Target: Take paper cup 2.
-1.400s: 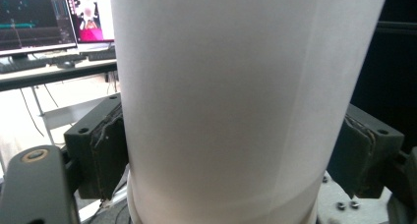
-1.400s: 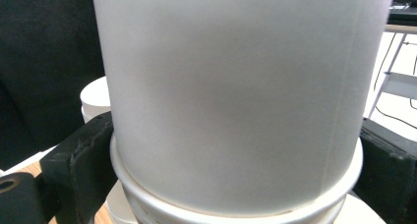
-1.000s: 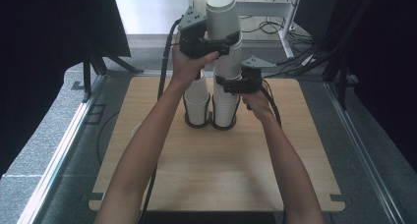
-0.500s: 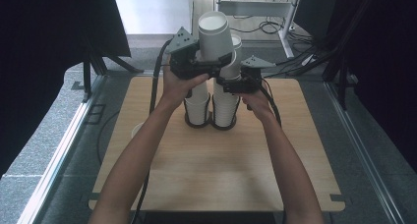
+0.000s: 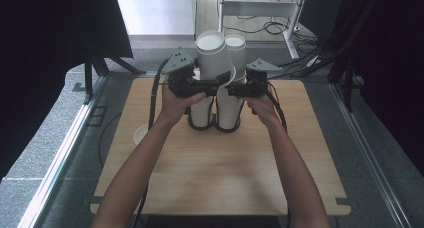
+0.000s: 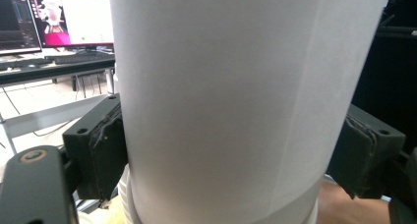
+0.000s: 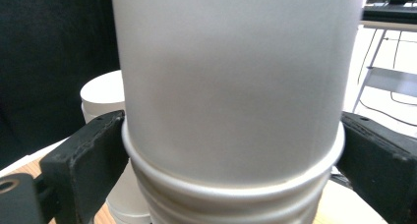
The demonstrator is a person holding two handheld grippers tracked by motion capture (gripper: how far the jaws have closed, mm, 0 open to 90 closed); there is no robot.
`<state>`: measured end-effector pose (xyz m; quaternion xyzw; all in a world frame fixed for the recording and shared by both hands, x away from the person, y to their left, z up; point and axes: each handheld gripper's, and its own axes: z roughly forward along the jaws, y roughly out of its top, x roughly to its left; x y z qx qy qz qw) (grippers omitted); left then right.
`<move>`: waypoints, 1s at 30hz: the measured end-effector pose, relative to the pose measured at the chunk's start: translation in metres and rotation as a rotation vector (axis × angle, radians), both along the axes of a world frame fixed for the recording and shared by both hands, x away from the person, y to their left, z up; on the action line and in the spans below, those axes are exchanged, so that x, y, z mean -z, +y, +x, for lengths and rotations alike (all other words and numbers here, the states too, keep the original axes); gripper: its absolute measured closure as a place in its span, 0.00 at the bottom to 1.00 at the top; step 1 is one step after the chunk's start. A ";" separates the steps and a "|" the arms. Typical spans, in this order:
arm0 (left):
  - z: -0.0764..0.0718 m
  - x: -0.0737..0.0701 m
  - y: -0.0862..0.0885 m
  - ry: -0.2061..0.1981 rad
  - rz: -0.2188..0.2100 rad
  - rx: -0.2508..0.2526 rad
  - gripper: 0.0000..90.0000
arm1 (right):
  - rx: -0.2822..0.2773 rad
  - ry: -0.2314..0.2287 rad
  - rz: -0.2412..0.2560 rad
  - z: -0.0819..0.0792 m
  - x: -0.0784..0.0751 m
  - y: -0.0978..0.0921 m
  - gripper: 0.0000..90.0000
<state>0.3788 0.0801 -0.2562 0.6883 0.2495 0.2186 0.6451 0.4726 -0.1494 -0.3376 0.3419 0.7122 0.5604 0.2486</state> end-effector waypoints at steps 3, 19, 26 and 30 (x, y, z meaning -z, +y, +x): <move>-0.004 0.006 0.003 0.009 -0.005 0.003 0.16 | 0.013 -0.003 0.004 -0.005 -0.001 -0.003 0.05; -0.027 0.039 0.022 0.041 -0.021 -0.001 0.16 | 0.021 -0.030 0.051 -0.037 0.008 -0.024 0.07; -0.037 0.053 0.025 0.048 -0.028 0.000 0.16 | 0.002 -0.055 0.052 -0.056 0.014 -0.030 0.09; -0.042 0.061 0.025 0.052 -0.026 0.001 0.16 | -0.015 -0.062 0.046 -0.066 0.019 -0.032 0.11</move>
